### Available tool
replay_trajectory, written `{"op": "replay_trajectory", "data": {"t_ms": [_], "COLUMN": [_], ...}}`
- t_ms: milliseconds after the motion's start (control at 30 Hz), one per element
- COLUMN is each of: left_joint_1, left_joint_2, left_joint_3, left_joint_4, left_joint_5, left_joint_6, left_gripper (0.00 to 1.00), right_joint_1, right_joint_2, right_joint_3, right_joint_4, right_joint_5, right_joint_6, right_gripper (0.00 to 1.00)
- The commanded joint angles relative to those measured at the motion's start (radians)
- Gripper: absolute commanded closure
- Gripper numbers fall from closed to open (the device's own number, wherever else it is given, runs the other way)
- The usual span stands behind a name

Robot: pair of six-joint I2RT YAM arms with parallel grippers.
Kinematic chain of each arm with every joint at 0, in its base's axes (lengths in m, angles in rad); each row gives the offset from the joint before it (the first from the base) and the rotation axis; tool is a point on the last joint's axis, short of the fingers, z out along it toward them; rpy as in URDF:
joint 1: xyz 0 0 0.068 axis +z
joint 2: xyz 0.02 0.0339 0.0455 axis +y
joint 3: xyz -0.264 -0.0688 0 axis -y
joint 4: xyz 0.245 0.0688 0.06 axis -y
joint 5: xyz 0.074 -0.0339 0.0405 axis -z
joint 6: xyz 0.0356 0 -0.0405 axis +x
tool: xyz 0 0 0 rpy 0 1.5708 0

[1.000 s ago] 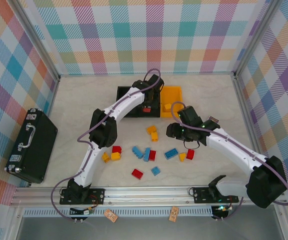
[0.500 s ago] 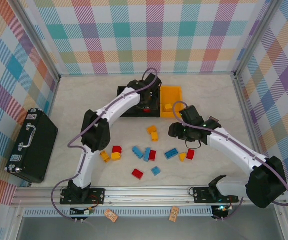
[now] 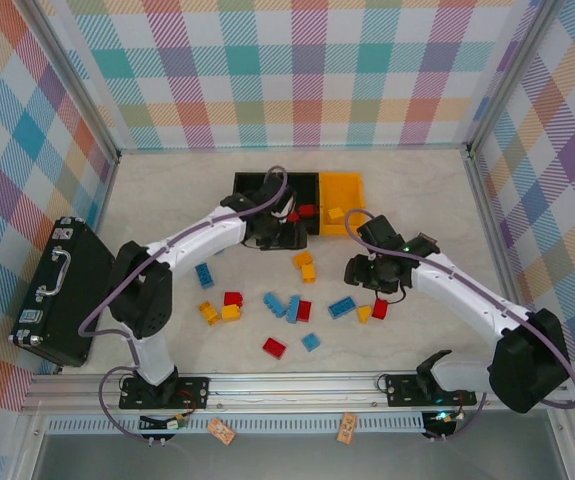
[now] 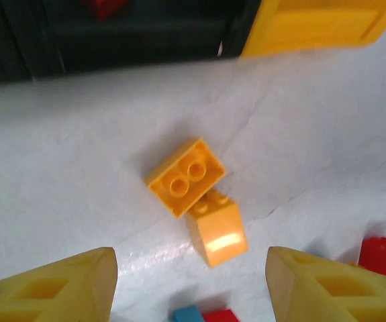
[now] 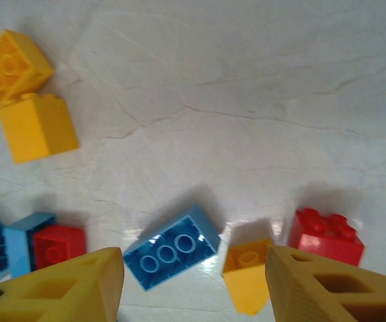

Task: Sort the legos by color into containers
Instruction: Pick up the lego from the bottom-right of the table.

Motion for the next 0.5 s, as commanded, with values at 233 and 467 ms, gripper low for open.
{"op": "replay_trajectory", "data": {"t_ms": [233,467], "left_joint_1": [-0.066,-0.083], "left_joint_2": [-0.138,-0.131], "left_joint_3": [-0.185,-0.217], "left_joint_4": [0.094,0.089], "left_joint_5": [0.119,0.121], "left_joint_6": [0.015,0.012], "left_gripper": [0.40,0.40], "right_joint_1": [-0.032,-0.055], "right_joint_2": [0.049,0.096], "right_joint_3": [-0.029,-0.079], "right_joint_4": [-0.131,-0.076], "right_joint_5": [0.087,0.079], "right_joint_6": [0.106,0.126], "right_gripper": [0.38,0.39]}}
